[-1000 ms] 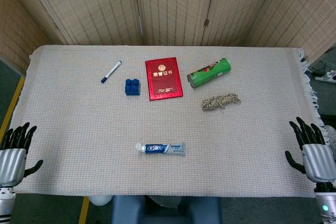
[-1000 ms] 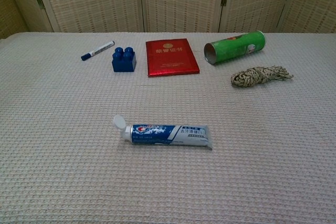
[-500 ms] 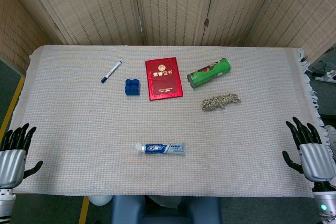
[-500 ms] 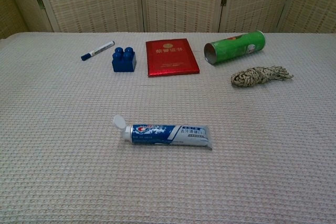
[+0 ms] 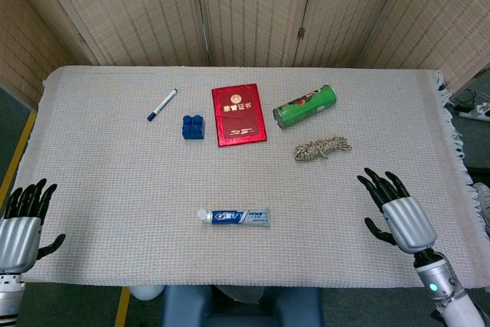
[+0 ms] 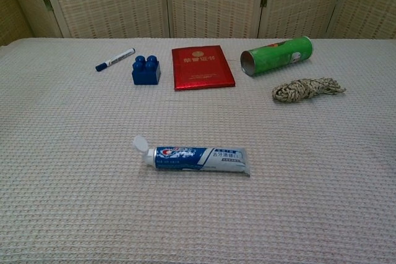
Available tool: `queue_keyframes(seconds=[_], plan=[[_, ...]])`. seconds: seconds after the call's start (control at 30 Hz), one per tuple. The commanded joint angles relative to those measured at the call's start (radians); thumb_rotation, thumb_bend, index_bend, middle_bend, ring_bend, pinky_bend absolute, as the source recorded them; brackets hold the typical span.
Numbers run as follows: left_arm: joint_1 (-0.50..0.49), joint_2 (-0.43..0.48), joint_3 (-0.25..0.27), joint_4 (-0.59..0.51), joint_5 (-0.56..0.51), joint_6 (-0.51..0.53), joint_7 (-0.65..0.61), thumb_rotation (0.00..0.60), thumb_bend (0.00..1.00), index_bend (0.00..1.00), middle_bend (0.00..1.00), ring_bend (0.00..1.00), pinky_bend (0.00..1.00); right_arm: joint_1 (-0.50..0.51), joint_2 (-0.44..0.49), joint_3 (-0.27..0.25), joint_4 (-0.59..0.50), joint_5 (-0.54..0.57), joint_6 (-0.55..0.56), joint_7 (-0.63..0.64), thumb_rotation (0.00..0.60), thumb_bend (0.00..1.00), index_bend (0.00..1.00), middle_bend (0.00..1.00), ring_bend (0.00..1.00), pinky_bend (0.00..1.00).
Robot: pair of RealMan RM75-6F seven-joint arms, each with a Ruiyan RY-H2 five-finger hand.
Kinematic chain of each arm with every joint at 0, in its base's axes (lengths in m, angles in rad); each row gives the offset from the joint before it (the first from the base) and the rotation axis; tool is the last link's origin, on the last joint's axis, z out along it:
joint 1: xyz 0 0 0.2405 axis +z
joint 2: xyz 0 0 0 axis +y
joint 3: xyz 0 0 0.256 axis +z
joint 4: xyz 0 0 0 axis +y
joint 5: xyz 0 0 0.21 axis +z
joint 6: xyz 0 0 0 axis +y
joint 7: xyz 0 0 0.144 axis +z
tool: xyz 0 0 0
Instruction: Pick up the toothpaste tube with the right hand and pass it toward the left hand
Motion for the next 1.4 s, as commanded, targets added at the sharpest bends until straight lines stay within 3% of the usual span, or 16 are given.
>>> queue_keyframes(seconds=[0.03, 0.27, 0.57, 0.7, 1.4], plan=[[0.000, 0.002, 0.000, -0.005, -0.002, -0.001, 0.004, 0.600, 0.25, 0.02, 0.05, 0.05, 0.00, 0.097, -0.002, 0.016, -0.094, 0.003, -0.136, -0.068, 0.600, 0.43, 0.00, 0.05, 0.14, 0.07], [0.004, 0.009, 0.004, -0.017, -0.006, 0.001, 0.010, 0.600, 0.25, 0.02, 0.05, 0.05, 0.00, 0.254, -0.099, 0.070, -0.127, 0.115, -0.348, -0.181, 0.600, 0.42, 0.00, 0.05, 0.14, 0.07], [0.008, 0.023, 0.007, -0.040, -0.017, -0.004, 0.015, 0.600, 0.25, 0.03, 0.05, 0.05, 0.00, 0.387, -0.281, 0.123, -0.042, 0.296, -0.455, -0.307, 0.600, 0.29, 0.00, 0.04, 0.09, 0.07], [0.005, 0.029, 0.010, -0.049, -0.017, -0.012, 0.018, 0.600, 0.25, 0.04, 0.05, 0.05, 0.00, 0.431, -0.349, 0.130, 0.008, 0.348, -0.474, -0.340, 0.600, 0.28, 0.00, 0.02, 0.04, 0.06], [-0.004, 0.041, 0.013, -0.065, -0.024, -0.034, 0.020, 0.600, 0.25, 0.05, 0.05, 0.06, 0.00, 0.547, -0.583, 0.102, 0.249, 0.433, -0.480, -0.387, 0.600, 0.28, 0.00, 0.02, 0.04, 0.06]])
